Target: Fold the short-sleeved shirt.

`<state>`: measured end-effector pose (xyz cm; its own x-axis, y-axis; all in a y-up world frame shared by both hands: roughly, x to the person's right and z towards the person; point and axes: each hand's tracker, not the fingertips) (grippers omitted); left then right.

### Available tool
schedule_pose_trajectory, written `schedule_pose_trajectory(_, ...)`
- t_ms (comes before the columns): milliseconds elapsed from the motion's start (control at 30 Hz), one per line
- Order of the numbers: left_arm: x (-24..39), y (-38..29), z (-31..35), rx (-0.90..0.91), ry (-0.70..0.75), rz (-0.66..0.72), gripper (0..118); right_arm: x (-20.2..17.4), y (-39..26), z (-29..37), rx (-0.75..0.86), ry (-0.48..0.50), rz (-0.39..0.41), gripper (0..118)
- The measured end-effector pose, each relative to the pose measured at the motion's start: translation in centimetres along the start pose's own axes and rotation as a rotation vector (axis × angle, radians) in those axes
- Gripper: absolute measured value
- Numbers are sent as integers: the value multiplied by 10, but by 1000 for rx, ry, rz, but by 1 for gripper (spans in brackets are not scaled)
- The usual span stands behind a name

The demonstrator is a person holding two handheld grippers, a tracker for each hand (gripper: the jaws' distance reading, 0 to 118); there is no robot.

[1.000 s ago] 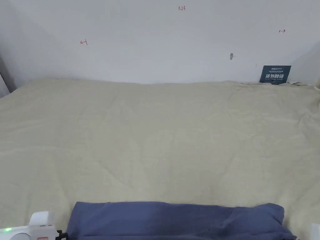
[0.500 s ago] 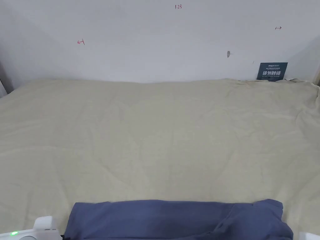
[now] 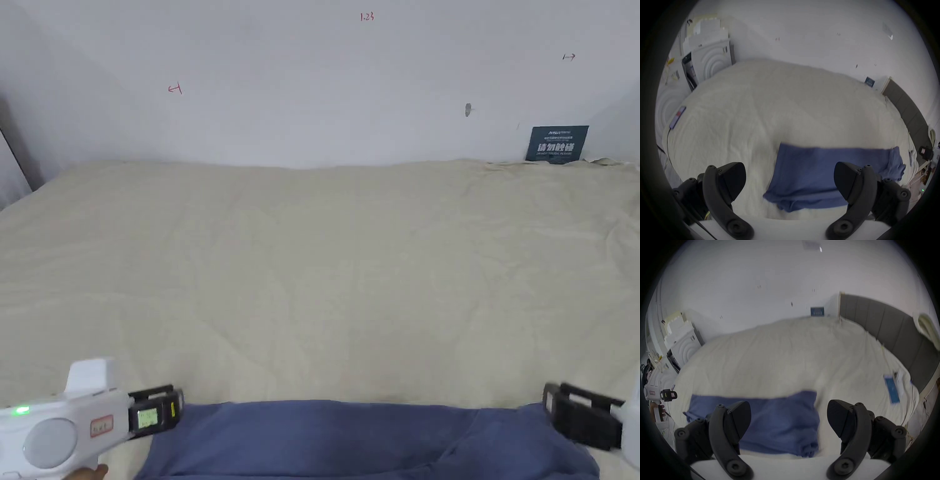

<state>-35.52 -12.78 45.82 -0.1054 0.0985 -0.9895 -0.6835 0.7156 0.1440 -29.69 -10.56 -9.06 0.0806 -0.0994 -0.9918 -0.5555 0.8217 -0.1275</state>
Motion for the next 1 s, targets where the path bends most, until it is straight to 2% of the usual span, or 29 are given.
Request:
schedule_pose_trajectory(300, 50, 45, 37, 367, -12, -20, 112, -42, 49, 21, 282, -63, 59, 104)
schedule_pose_trajectory(333, 56, 47, 40, 401, -21, -28, 110, -46, 51, 22, 301, -64, 64, 104)
schedule_pose_trajectory(467, 78, 47, 44, 526, -25, -82, 86, -57, 53, 24, 364, -60, 62, 99)
schedule_pose_trajectory(500, 83, 46, 43, 544, -14, -97, 80, -60, 53, 25, 381, -63, 67, 93)
schedule_pose_trajectory(533, 87, 44, 43, 566, -15, -107, 73, -64, 52, 26, 397, -69, 76, 81)
schedule_pose_trajectory(567, 90, 41, 43, 582, -16, -123, 54, -64, 51, 25, 414, -74, 86, 56)
schedule_pose_trajectory(633, 98, 38, 40, 592, 1, -152, 22, -69, 50, 25, 426, -84, 93, 21)
schedule_pose_trajectory(667, 100, 36, 38, 586, 2, -162, 9, -69, 49, 25, 436, -79, 93, 9)
schedule_pose_trajectory(700, 101, 35, 38, 584, 6, -163, 1, -66, 47, 21, 454, -72, 88, 2)
schedule_pose_trajectory(1000, 92, 29, 32, 537, -42, -149, 0, -67, 42, 18, 488, -74, 122, 0)
